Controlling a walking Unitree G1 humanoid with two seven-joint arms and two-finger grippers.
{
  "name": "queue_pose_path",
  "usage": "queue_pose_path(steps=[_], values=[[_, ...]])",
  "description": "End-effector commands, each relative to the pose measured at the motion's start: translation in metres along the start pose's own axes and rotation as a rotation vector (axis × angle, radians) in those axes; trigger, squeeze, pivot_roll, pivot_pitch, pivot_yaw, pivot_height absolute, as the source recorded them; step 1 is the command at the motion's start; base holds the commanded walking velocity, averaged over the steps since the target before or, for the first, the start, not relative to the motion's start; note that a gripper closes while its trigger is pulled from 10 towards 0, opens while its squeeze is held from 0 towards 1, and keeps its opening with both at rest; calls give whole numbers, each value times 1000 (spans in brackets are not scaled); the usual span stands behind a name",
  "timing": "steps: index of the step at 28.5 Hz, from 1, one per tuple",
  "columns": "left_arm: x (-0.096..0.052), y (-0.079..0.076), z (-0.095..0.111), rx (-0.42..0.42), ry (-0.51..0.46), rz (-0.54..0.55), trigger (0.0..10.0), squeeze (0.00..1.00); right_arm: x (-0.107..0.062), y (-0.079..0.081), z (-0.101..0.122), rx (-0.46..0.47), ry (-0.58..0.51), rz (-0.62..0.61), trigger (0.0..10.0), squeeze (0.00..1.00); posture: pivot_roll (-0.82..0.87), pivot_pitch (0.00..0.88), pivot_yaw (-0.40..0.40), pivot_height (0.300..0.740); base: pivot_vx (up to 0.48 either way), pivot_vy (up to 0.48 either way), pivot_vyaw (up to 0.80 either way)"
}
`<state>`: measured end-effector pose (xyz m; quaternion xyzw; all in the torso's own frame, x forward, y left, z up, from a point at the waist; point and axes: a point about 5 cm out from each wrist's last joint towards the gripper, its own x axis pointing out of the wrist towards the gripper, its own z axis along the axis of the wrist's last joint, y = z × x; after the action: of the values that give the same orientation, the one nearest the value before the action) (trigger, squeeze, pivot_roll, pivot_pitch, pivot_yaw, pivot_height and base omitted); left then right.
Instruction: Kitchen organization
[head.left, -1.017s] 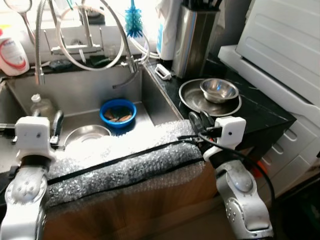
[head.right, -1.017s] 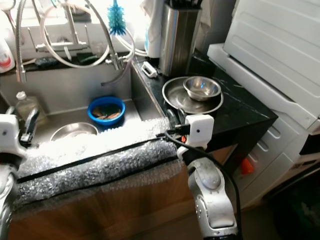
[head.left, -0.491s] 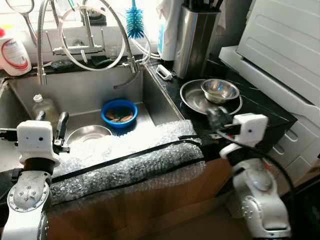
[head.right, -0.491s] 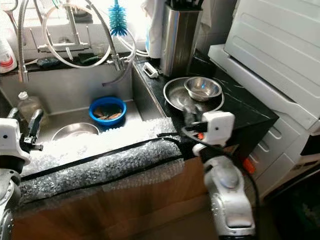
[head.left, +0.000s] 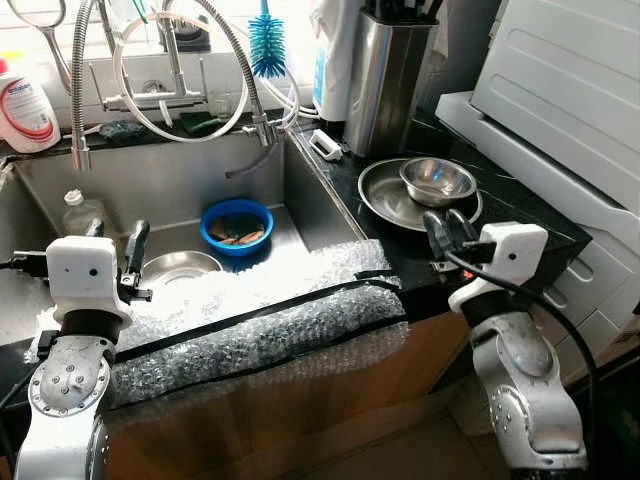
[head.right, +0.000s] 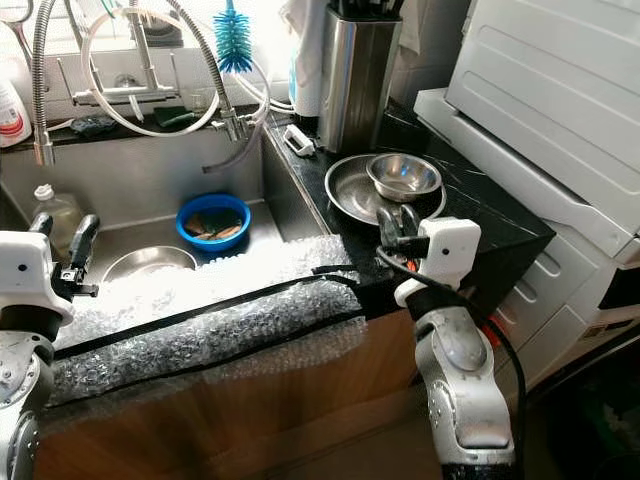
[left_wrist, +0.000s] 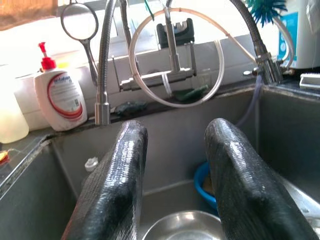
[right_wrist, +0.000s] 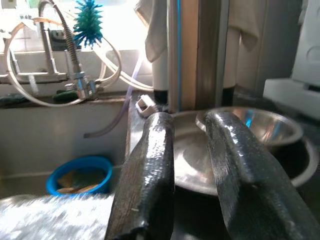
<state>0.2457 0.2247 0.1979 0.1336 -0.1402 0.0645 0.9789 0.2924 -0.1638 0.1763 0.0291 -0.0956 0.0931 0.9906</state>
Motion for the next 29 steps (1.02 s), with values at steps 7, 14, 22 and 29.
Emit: queue_pose_path(steps=[7, 14, 22, 29], values=[[3, -13, 2, -18, -7, -14, 10000, 0, 8, -12, 5, -42, 19, -43, 10000, 0, -49, 0, -69, 727, 0, 0, 0], [6, -12, 3, -23, -4, 0, 10000, 0, 7, 4, 1, -20, 22, -1, 10000, 0, -45, 0, -66, 727, 0, 0, 0], [9, -11, 1, -22, 4, 15, 10000, 0, 9, 7, 2, -16, 13, 9, 10000, 0, -47, 0, -69, 727, 0, -210, 397], [9, -11, -1, -23, 11, 26, 10000, 0, 9, 9, 2, -23, 13, 20, 10000, 0, -45, 0, -70, 727, 145, -294, 0]])
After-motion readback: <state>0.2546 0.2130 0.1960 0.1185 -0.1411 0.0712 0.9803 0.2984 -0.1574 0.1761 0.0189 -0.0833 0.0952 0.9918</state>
